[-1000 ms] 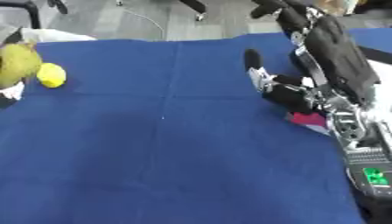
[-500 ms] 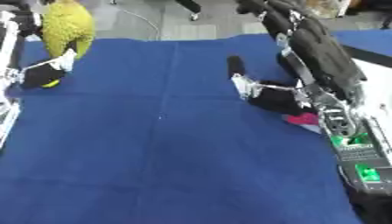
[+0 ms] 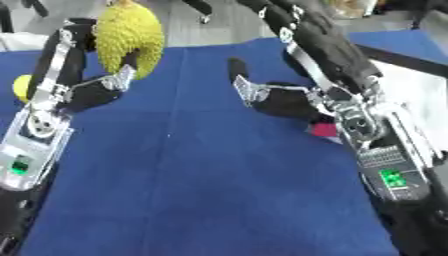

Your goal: Pick up the objects with one hand, pass them to the other hand, and then place them into the box on the other side of the table.

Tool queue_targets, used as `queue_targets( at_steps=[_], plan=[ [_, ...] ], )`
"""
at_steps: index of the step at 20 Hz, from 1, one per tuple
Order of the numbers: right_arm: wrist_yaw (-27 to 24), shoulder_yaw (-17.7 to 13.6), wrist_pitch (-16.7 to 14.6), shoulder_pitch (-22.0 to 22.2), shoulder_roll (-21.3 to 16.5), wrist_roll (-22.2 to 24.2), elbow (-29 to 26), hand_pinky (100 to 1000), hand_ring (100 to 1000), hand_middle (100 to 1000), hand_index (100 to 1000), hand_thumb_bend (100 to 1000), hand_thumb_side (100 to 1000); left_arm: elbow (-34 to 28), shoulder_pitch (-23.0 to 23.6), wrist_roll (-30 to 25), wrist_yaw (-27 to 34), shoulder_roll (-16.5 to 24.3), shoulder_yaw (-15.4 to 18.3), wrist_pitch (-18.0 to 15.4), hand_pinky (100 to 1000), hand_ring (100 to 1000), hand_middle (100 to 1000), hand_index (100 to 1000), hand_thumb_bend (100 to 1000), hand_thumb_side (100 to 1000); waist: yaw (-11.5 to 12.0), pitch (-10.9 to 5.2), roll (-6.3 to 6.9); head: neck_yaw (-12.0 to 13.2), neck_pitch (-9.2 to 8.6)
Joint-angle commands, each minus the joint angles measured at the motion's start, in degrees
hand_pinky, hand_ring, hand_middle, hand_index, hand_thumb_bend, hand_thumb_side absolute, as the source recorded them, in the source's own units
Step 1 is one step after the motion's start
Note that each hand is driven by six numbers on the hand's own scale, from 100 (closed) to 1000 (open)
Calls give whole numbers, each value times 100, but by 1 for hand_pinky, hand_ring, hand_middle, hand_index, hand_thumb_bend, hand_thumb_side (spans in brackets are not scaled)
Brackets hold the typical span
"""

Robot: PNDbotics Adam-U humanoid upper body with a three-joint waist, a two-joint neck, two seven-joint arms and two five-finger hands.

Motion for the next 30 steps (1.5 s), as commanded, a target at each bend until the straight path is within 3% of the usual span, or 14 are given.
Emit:
queue_targets(
  at_steps=[1, 11, 20, 23, 24, 30],
  plan=[
    [-152, 13, 149, -131, -23, 0, -116, 717, 1000, 891, 1000, 100, 573, -33, -123, -121, 159, -75, -108, -89, 491, 326, 304, 402, 100, 121, 5, -55, -95, -85, -15],
    [-947, 261, 653, -189, 10, -7, -116, 643, 1000, 851, 1000, 100, 669, -12, -269, -277, 353, -276, -401, -270, 496, 328, 304, 403, 100, 121, 46, -21, -138, -194, -15],
    [-1519, 522, 1063, -208, -35, 56, -116, 609, 1000, 829, 1000, 100, 768, 244, -301, -288, 174, -523, -580, -381, 496, 326, 302, 402, 100, 123, 68, 15, -149, -197, -15],
    [-1558, 571, 1182, -213, -58, 82, -116, 609, 1000, 828, 1000, 100, 752, 308, -331, -286, 125, -581, -647, -440, 497, 326, 302, 402, 100, 123, 68, 21, -153, -203, -15],
    [-1551, 586, 1217, -213, -63, 98, -111, 610, 1000, 828, 1000, 100, 792, 325, -343, -295, 121, -598, -673, -460, 498, 326, 302, 402, 100, 123, 67, 25, -154, -207, -15],
    [-1471, 662, 1243, -218, -50, 183, 4, 615, 1000, 828, 1000, 100, 813, 406, -376, -384, 36, -637, -826, -586, 503, 327, 302, 402, 100, 124, 53, 53, -161, -218, -15]
  ],
)
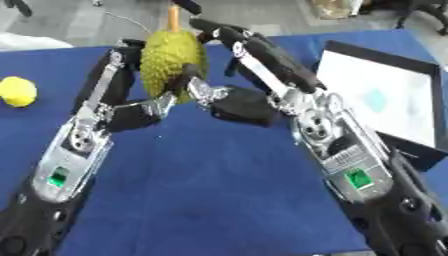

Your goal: Pick up the objects with one hand, pass them to the other hand, and then place them into the box on the other side of the table.

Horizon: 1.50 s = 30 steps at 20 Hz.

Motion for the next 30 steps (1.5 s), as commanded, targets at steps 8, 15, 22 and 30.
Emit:
queue_targets(
  at_steps=[8, 15, 22, 30],
  plan=[
    [-21, 119, -108, -82, -85, 510, 152, 619, 999, 802, 1000, 100, 684, -113, -173, -104, 10, -24, -103, -141, 509, 328, 304, 404, 100, 123, -12, 59, -99, -87, -15],
    [263, 87, -73, -81, -102, 959, 141, 563, 918, 659, 940, 100, 379, -187, -175, -154, 37, -15, -98, -131, 516, 331, 306, 407, 100, 123, -13, 57, -104, -119, -15],
    [523, 23, 6, -81, -118, 787, -4, 437, 801, 302, 538, 100, 100, -299, -169, -305, 2, -1, -92, -131, 544, 350, 320, 424, 100, 111, -23, 64, -105, -156, -15],
    [509, -15, 147, -78, -118, -164, -107, 323, 756, 276, 426, 100, 100, -352, -145, -655, -54, 18, -101, -191, 582, 393, 366, 472, 101, 103, -32, 71, -100, -188, -15]
  ],
)
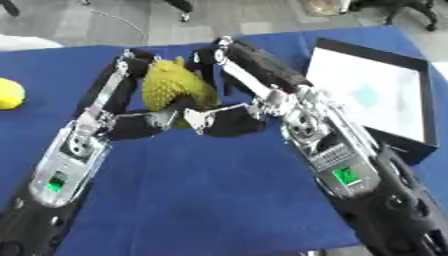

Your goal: Pick up the objects with one hand, pass them to the other hand, and then place them into the box on the other side of the table.

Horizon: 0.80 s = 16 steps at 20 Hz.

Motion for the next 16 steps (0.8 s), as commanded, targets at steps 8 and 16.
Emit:
queue_targets(
  at_steps=[8, 16],
  plan=[
    [-5, -105, 25, 3, -92, -1228, -52, 251, 669, 201, 402, 100, 100, -187, -81, -534, -406, 20, 41, -193, 688, 561, 581, 707, 591, 487, -15, 44, -78, -60, -15],
    [-2, -349, -147, 21, -73, -1682, -52, 270, 657, 196, 401, 100, 100, 223, -13, -186, -1080, -50, 413, -77, 722, 640, 672, 780, 741, 613, -47, 39, -75, -70, -15]
  ],
)
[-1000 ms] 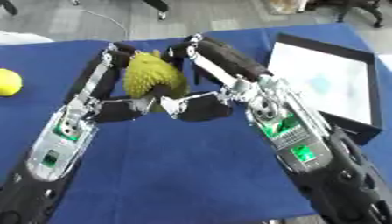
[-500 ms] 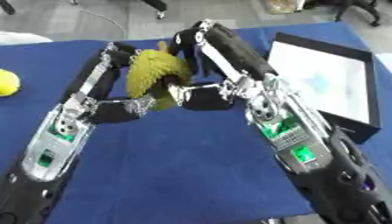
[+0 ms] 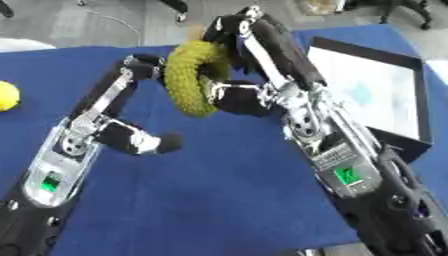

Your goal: Pick up the objects with one hand, pass them to the other hand, and then place them into the box on the other side of the table.

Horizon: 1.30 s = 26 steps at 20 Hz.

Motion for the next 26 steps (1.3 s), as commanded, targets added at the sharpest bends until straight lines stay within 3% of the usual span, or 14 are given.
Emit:
queue_targets(
  at_steps=[1, 7, 8, 9, 11, 14, 18, 21, 26],
  plan=[
    [-25, -166, -96, -76, -43, -148, -55, 273, 656, 197, 401, 100, 100, 103, -55, 287, -231, -47, 190, 98, 721, 643, 675, 779, 736, 623, -15, 36, -74, -27, -15],
    [-149, -552, -346, -72, -217, -463, -55, 302, 647, 206, 398, 100, 100, 534, 34, 1073, -472, -68, 567, 528, 713, 636, 669, 770, 683, 637, -57, 29, -78, -45, -15],
    [-166, -643, -375, -58, -282, -538, -55, 310, 644, 211, 398, 100, 100, 585, 60, 1157, -487, -53, 618, 571, 712, 632, 667, 767, 568, 635, -63, 28, -79, -57, -15],
    [-167, -770, -391, -33, -375, -639, -55, 319, 641, 211, 397, 100, 100, 632, 101, 1241, -498, -28, 684, 621, 710, 629, 662, 764, 665, 638, -68, 27, -79, -76, -15],
    [-172, -1040, -366, 52, -580, -853, -55, 323, 640, 212, 397, 100, 100, 700, 195, 1383, -504, 34, 802, 704, 707, 625, 657, 760, 641, 641, -69, 25, -75, -131, -15],
    [-181, -1447, -124, 247, -904, -1200, -55, 327, 641, 213, 397, 100, 100, 712, 368, 1556, -486, 154, 953, 821, 705, 621, 653, 755, 619, 645, -57, 29, -60, -284, -15],
    [-303, -1896, 537, 618, -1343, -1626, -47, 320, 667, 215, 406, 100, 100, 502, 662, 1720, -461, 350, 1139, 936, 703, 618, 649, 751, 574, 648, -32, 37, -35, -560, -15],
    [-476, -2008, 963, 773, -1685, -1728, 449, 308, 692, 216, 413, 100, 100, 230, 905, 1802, -448, 485, 1265, 1018, 704, 616, 646, 748, 560, 642, 11, 37, -8, -811, -15],
    [-952, -1975, 934, 707, -2062, -1750, 2089, 320, 737, 234, 423, 100, 100, -274, 1234, 1954, -406, 524, 1464, 1107, 703, 614, 640, 740, 549, 632, 105, 44, 44, -1116, -15]
  ],
)
